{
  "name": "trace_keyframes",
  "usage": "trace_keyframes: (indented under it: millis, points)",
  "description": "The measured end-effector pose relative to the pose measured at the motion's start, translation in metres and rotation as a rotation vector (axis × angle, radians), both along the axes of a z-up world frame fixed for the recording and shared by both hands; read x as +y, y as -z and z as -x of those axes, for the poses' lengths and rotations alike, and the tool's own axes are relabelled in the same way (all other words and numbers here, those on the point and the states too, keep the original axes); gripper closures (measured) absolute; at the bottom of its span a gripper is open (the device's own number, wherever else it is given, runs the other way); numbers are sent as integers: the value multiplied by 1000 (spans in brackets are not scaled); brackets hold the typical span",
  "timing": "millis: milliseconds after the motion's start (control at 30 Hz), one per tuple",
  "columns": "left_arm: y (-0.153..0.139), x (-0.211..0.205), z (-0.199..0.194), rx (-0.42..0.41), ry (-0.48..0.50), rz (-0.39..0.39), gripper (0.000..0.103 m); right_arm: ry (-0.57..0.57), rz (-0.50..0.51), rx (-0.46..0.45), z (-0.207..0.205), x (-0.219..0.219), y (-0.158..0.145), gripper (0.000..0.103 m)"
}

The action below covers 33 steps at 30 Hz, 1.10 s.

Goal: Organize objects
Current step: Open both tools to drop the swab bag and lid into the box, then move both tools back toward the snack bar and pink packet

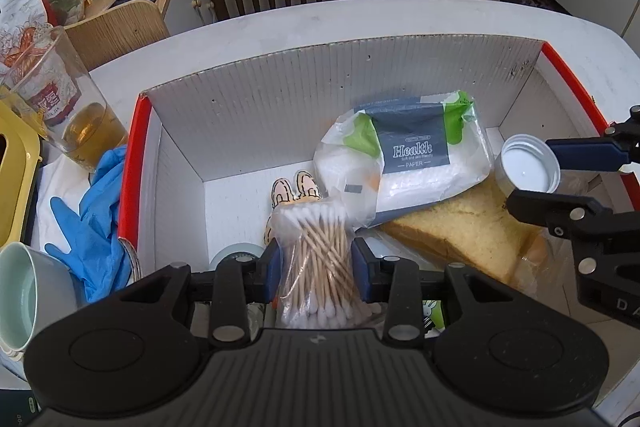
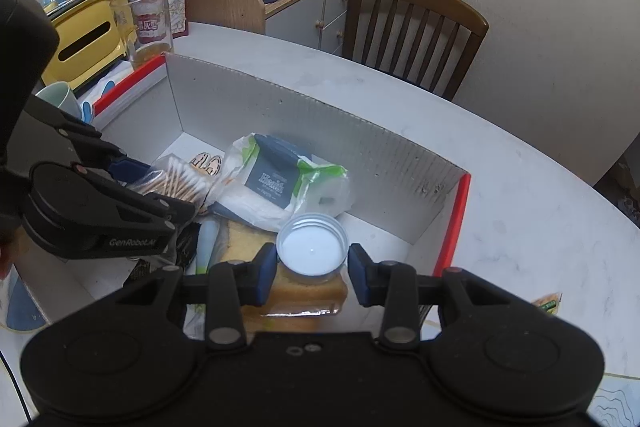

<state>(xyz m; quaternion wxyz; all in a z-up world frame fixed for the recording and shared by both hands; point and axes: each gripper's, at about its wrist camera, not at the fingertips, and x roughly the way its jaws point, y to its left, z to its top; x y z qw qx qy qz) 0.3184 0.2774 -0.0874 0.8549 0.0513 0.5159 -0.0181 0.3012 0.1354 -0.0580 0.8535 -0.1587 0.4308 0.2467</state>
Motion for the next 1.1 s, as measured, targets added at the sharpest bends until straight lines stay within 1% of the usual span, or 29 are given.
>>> trace_keyframes:
  millis: [200, 333, 400, 467, 500, 833, 1100]
  points:
    - [0, -1, 0, 1, -11, -1, 67, -6, -3, 0, 2, -4, -2, 63]
    - [-2, 0, 2, -3, -22, -5, 66, -11, -8, -9, 7, -7, -5, 59]
    - [-3, -2, 5, -15, -17, -23, 60, -15, -14, -13, 10, -9, -8, 57]
    - [-6, -4, 8, -32, -13, -30, 46, -20, -22, -17, 14, -12, -11, 53]
    - [-8, -4, 9, -41, -13, -31, 45, -22, -25, -18, 15, -13, -13, 53]
    - [-28, -12, 24, -91, -15, -15, 44, -33, -51, -50, 34, -26, -32, 45]
    - [-47, -28, 47, -145, 4, -10, 44, -32, -72, -76, 51, -46, -50, 43]
